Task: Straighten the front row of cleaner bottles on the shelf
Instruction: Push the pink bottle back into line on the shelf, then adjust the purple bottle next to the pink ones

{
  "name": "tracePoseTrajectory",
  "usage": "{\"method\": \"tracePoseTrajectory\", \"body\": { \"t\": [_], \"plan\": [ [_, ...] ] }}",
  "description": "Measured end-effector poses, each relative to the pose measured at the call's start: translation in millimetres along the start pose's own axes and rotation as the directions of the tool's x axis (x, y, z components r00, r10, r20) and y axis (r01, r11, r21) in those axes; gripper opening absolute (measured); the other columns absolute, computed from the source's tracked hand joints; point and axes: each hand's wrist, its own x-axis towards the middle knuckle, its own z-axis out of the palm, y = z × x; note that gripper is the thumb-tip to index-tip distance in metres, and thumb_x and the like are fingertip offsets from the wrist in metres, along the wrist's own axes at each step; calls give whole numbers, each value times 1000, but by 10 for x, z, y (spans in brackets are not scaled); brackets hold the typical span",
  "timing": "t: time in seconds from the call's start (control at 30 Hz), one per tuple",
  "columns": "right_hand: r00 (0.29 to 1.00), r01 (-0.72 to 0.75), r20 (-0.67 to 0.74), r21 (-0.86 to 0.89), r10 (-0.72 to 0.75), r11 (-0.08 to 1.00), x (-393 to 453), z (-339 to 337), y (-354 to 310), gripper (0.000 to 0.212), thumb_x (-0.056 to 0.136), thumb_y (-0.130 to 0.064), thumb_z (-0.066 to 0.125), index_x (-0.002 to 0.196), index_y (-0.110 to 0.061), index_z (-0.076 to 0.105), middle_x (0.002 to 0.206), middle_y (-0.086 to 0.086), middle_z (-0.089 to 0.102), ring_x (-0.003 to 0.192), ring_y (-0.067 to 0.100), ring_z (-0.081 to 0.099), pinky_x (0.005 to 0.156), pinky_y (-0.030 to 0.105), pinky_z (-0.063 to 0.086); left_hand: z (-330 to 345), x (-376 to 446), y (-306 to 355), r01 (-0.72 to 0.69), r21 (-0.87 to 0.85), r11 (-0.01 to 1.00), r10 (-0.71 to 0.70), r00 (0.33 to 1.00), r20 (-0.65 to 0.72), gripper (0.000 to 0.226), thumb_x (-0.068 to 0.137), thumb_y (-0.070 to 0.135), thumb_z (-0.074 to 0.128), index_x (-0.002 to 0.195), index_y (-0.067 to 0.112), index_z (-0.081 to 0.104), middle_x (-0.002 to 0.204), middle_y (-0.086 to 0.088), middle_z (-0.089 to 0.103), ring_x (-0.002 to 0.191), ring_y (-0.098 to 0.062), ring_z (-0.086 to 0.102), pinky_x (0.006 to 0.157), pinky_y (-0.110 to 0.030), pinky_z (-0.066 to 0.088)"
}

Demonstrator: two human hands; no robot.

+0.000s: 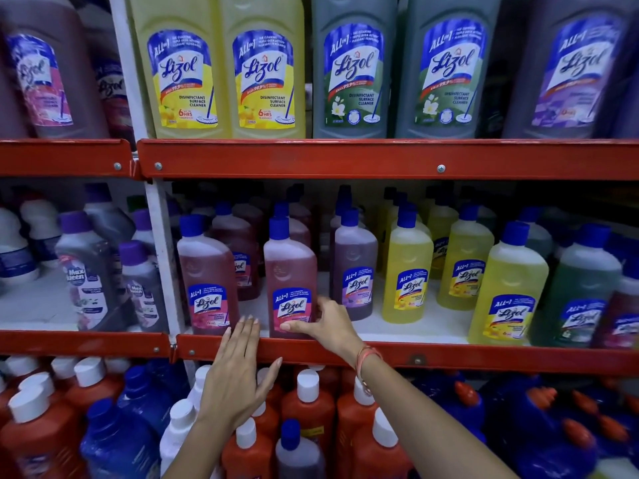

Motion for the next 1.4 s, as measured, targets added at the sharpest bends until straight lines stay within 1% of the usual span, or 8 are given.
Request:
{"method": "tracePoseTrajectory", "body": {
  "t": [0.13,0.27,0.43,0.6,0.8,1.07,1.23,1.4],
  "plan": [
    [1000,17,9,32,-17,999,-83,-209,109,74,73,-24,92,136,-5,58,132,8,69,121,19,65,101,25,50,8,14,-5,-13,3,1000,13,1000,-8,77,90,58,32,142,2,34,148,-14,39,140,-21,28,117,-28,4],
    [984,-22,-173,112,41,994,-189,-541,338,68,73,-10,92,133,-2,60,129,14,69,110,15,61,105,30,51,50,28,-10,-11,-9,1000,11,1000,-20,77,90,58,34,141,0,35,148,-16,40,140,-23,29,118,-29,5],
    [946,-52,-316,79,75,995,-164,-720,470,67,74,-12,91,131,0,60,129,14,70,112,18,63,96,27,48,75,22,30,10,-14,1000,-10,1000,-23,78,89,58,34,140,-1,37,146,-18,42,139,-24,31,118,-31,7],
    [954,-96,-280,62,109,993,56,-683,379,72,78,-21,89,138,-5,51,128,15,70,117,32,67,92,34,52,62,20,-6,-12,-24,1000,11,999,-30,79,89,59,33,141,1,35,147,-16,41,140,-24,30,118,-29,5],
    [945,-140,-271,165,181,976,194,-603,307,91,78,-15,88,150,-6,33,138,18,61,126,37,61,104,47,54,81,9,0,-12,-39,999,11,999,-42,80,89,62,32,143,3,32,149,-14,38,141,-22,27,118,-29,4],
    [941,-172,-268,141,205,975,193,-520,326,81,76,-22,90,138,-1,43,138,19,60,122,34,63,94,38,55,94,11,-15,-11,-50,999,9,999,-50,81,88,64,30,144,5,31,150,-12,37,142,-20,25,118,-29,3],
    [963,-164,-194,115,184,980,181,-613,386,66,79,-23,88,115,-14,34,130,20,65,98,22,60,85,33,52,94,12,-36,-26,-59,998,22,998,-59,81,88,64,31,146,6,27,152,-11,33,143,-19,20,118,-29,3],
    [981,-147,-119,62,154,987,70,-705,431,80,76,-27,90,134,-4,41,122,13,69,105,24,66,91,36,57,118,-7,-41,-37,-66,997,33,998,-59,83,87,63,35,148,7,22,155,-10,27,145,-18,15,119,-31,3]
  ]
}}
